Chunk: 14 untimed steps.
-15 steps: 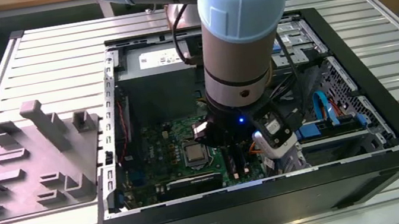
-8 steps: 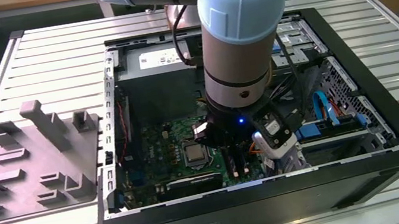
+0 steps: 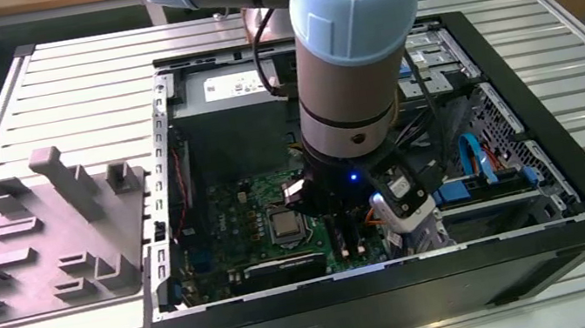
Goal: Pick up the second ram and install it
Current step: 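Press down the second ram until it locks into place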
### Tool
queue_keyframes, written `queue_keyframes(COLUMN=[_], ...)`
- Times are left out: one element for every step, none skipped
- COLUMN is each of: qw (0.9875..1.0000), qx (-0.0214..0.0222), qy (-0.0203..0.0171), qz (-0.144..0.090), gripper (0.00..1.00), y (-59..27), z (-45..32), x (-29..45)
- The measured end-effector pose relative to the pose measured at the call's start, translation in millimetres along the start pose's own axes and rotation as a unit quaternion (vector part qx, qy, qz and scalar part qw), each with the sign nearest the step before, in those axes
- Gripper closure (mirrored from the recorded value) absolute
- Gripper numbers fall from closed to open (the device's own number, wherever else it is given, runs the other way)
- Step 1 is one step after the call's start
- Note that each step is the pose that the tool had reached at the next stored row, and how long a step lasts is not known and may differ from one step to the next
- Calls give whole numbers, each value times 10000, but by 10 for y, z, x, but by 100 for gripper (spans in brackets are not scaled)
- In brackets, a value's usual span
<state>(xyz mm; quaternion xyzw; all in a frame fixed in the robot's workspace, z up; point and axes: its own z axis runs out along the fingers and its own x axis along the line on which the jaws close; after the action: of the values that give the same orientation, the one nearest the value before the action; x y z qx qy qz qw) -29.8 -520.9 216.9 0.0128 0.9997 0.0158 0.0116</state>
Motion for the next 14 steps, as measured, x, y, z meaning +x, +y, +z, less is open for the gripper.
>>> queue_keyframes(qw=[10000, 10000, 10000, 10000, 10000, 10000, 10000, 10000, 10000, 10000, 10000, 10000, 10000, 10000], qx=[1, 1, 2, 1, 0, 0, 0, -5, -16, -12, -2, -2, -2, 0], qy=[0, 0, 0, 0, 0, 0, 0, -2, -5, -3, -1, 0, -1, -1], qz=[0, 0, 0, 0, 0, 0, 0, 0, 0, 0, 1, 0, 0, 0], gripper=[90, 90, 90, 90, 90, 90, 90, 90, 90, 90, 90, 90, 90, 90], y=[0, 0, 0, 0, 0, 0, 0, 2, 5, 5, 4, 5, 6, 8], z=[0, 0, 1, 2, 4, 4, 3, -6, -22, -56, -98, -135, -174, -217], x=[0, 0, 0, 0, 0, 0, 0, -1, -2, -2, -2, -3, -4, -5])
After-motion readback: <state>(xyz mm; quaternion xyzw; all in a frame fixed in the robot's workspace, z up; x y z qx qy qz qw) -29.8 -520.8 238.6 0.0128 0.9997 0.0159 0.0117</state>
